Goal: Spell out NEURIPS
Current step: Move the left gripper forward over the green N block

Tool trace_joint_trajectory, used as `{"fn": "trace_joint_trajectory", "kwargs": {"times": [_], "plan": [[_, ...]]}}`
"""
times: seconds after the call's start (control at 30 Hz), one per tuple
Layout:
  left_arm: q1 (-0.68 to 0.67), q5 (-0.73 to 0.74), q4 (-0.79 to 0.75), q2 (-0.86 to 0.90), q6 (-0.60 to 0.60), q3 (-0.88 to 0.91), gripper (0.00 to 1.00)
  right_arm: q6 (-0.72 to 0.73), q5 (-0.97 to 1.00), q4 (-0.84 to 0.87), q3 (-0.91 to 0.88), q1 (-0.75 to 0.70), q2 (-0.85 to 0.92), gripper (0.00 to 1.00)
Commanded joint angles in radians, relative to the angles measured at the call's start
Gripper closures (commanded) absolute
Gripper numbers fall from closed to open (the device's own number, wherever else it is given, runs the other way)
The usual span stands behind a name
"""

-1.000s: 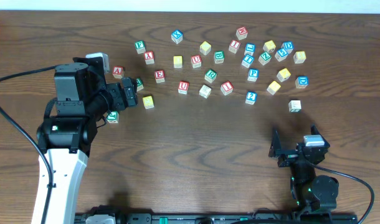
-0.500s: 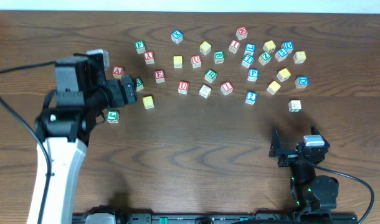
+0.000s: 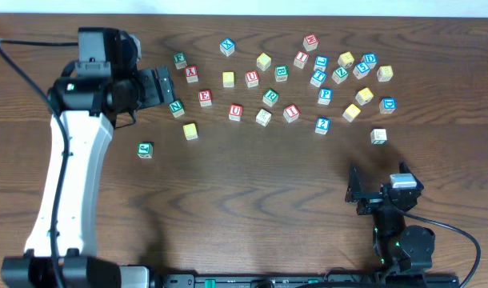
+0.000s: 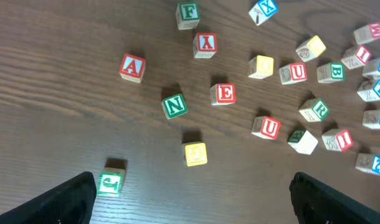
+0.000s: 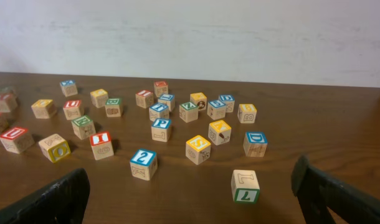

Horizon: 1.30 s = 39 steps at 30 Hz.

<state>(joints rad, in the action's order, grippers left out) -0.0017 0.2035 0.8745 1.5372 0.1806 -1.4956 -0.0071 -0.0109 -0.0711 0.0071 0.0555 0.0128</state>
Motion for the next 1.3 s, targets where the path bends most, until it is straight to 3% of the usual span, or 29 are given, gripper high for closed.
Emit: {"fn": "trace_joint_trajectory", "kwargs": {"times": [0.0,0.33,0.47,0.67,1.27], "plan": [[0.002,-0.01,0.011,0.063,0.105,-0.058,0.02,0.014,0.001,-0.005,-0.001,-0.008,-0.004,0.01],[0.0,-0.015,0.045,0.206,0.184,-0.151,0.02,0.014,0.001,-0.005,-0.001,-0.008,-0.004,0.01],[-0.018,-0.079,0.067,0.257,0.215,-0.184,0.02,0.014,0.001,-0.005,-0.001,-0.008,-0.004,0.01],[-0.061,-0.168,0.066,0.307,0.223,-0.187,0.02,0.014,0.001,-0.005,-0.001,-0.008,-0.004,0.01],[-0.069,-0.171,0.052,0.439,0.222,-0.187,0.02,0.014,0.001,-0.005,-0.001,-0.008,-0.004,0.01]]}}
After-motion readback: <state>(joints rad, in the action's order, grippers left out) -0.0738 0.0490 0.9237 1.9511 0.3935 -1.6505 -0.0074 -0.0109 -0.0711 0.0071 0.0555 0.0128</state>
